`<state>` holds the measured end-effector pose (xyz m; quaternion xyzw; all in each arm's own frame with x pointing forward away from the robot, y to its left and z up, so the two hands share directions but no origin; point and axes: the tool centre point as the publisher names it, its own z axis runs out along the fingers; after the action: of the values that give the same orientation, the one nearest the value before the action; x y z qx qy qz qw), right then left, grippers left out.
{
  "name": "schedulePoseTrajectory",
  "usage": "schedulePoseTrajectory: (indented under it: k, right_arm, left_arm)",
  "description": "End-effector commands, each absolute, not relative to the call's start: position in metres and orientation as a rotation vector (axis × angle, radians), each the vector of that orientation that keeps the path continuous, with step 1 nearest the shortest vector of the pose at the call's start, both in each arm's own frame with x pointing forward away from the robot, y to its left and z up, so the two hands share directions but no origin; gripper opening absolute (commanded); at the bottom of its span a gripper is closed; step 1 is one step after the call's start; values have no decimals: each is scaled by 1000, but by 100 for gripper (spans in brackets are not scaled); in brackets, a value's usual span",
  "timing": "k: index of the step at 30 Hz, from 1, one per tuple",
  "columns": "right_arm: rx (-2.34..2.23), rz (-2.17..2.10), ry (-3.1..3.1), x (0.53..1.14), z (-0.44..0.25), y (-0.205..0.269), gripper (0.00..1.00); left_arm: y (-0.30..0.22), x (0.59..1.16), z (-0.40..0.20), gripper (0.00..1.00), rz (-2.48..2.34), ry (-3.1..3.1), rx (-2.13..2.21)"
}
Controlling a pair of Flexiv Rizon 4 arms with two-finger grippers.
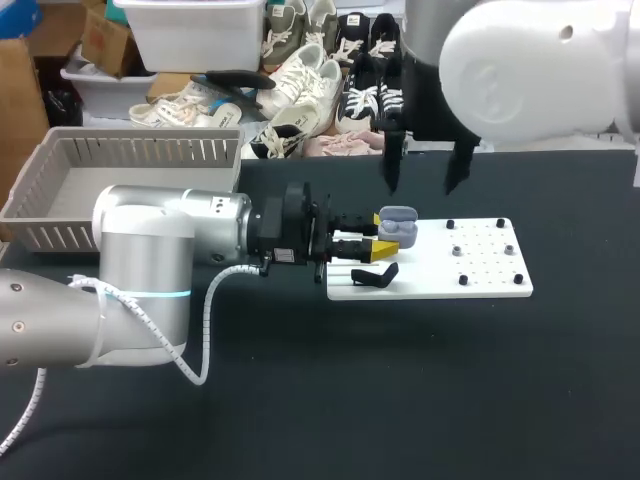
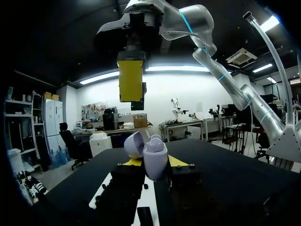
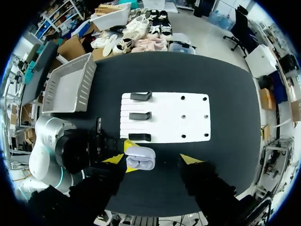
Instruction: Pick up each earbud case from the left stands, insert the matching earbuds, close the lid, and place the case in the box.
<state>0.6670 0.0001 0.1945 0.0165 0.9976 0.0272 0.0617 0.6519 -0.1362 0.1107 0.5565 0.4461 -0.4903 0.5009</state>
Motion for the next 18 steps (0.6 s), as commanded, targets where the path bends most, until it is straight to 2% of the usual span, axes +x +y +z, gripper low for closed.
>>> schedulePoseTrajectory:
  k: [1,18]
  right_arm:
    - [142,87,2980,675,187,-9,100]
    - [215,21,3042,684,153,-23,100]
  left_arm:
    - [-136,650,111,0,-1181,1079,1341]
    - [-136,650,111,0,-1181,1079,1341]
